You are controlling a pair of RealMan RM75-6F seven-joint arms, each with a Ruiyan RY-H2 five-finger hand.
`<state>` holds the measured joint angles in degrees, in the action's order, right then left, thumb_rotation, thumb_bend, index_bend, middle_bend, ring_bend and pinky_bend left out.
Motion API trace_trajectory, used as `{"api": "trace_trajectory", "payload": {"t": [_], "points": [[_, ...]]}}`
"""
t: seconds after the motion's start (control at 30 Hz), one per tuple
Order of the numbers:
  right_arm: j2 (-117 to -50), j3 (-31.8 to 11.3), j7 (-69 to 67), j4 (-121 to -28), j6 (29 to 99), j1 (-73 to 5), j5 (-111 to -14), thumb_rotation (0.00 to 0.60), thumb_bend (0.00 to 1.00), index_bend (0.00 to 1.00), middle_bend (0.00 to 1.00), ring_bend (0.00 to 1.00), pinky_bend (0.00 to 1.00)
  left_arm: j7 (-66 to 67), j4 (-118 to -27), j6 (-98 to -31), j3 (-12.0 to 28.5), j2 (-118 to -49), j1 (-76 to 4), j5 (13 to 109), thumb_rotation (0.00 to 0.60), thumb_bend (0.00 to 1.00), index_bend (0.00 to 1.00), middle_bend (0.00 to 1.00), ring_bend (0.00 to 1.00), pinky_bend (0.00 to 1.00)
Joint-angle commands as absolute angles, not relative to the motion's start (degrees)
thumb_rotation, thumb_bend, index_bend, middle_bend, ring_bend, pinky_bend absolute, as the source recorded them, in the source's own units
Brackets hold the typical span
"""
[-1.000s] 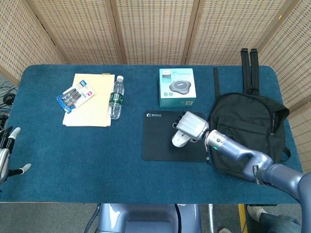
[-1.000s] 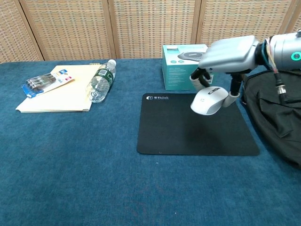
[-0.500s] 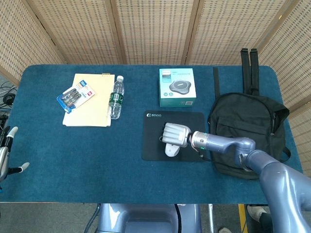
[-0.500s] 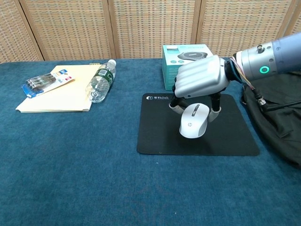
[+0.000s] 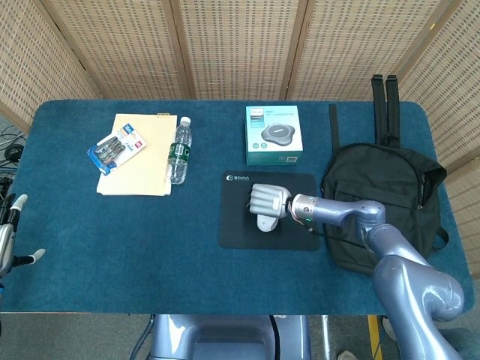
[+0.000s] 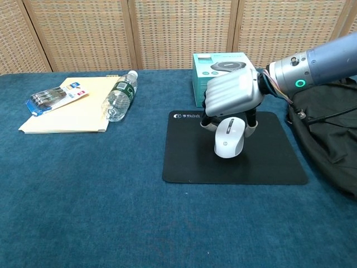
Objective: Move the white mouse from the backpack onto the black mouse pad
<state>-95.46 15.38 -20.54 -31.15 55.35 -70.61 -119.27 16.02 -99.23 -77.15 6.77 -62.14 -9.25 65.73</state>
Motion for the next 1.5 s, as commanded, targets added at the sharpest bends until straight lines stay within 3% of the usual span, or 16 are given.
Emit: {"api": "trace_trajectory", "payload": {"t": [0.03, 0.07, 0.13, 0.2, 0.23, 0.33, 0.67, 1.13, 1.5], "points": [[-97.8, 17.0, -20.7, -26.7, 56.5, -69.9, -119.4, 0.6, 0.87, 0.56, 0.43, 0.35, 0.42, 16.0, -99.2, -77.0, 6.8, -62.1, -9.4, 65.6, 0.6, 0.0, 0.0, 0.0, 0.0, 0.0], [-98.1, 17.3, -20.3, -25.7, 56.7, -69.7, -119.5, 0.6, 0.78, 0.5, 0.39, 0.3, 0.42, 16.0, -99.2, -77.1, 6.8, -62.1, -9.4, 65.6, 0.6, 0.0, 0.0, 0.0, 0.0, 0.0], [-99.1, 17.8, -16.9, -22.8, 56.9, -69.2, -119.8, 0.6, 0.37, 0.27, 0.19, 0.16, 0.37, 16.0, -99.2, -77.2, 6.8, -62.2, -9.4, 65.6, 0.6, 0.0, 0.0, 0.0, 0.0, 0.0], [-99.8, 17.7, -15.9, -21.8, 56.7, -68.8, -119.2, 0.6, 0.09, 0.11, 0.05, 0.05, 0.24, 16.0, -99.2, -77.2, 6.8, -62.2, -9.4, 65.6, 0.6, 0.0, 0.0, 0.0, 0.0, 0.0], [-99.9, 17.7, -15.5, -21.5, 56.6, -68.7, -119.1, 0.6, 0.02, 0.06, 0.01, 0.02, 0.17, 16.0, -99.2, -77.2, 6.8, -62.2, -9.4, 65.5, 0.6, 0.0, 0.0, 0.0, 0.0, 0.0], [-100.2, 17.3, -13.0, -20.4, 57.0, -68.5, -118.1, 0.6, 0.0, 0.0, 0.0, 0.0, 0.06, 15.8, -99.3, -77.3, 6.8, -62.1, -9.4, 65.5, 0.6, 0.0, 0.0, 0.0, 0.0, 0.0], [-93.1, 15.0, -7.7, -27.5, 63.1, -64.9, -113.6, 0.6, 0.0, 0.0, 0.0, 0.0, 0.05, 13.5, -100.0, -77.8, 6.1, -61.0, -8.9, 67.7, 0.6, 0.0, 0.0, 0.0, 0.0, 0.0], [-72.2, 3.9, 8.0, -67.5, 76.0, -38.6, -87.4, 0.6, 0.0, 0.0, 0.0, 0.0, 0.05, 8.8, -100.3, -77.7, 3.1, -59.6, -8.1, 75.1, 0.6, 0.0, 0.0, 0.0, 0.0, 0.0], [-66.9, 4.4, 8.6, -87.7, 87.4, -21.4, -78.9, 0.6, 0.0, 0.0, 0.0, 0.0, 0.0, 7.0, -98.0, -83.8, 1.2, -61.6, -6.1, 84.1, 0.6, 0.0, 0.0, 0.0, 0.0, 0.0]]}}
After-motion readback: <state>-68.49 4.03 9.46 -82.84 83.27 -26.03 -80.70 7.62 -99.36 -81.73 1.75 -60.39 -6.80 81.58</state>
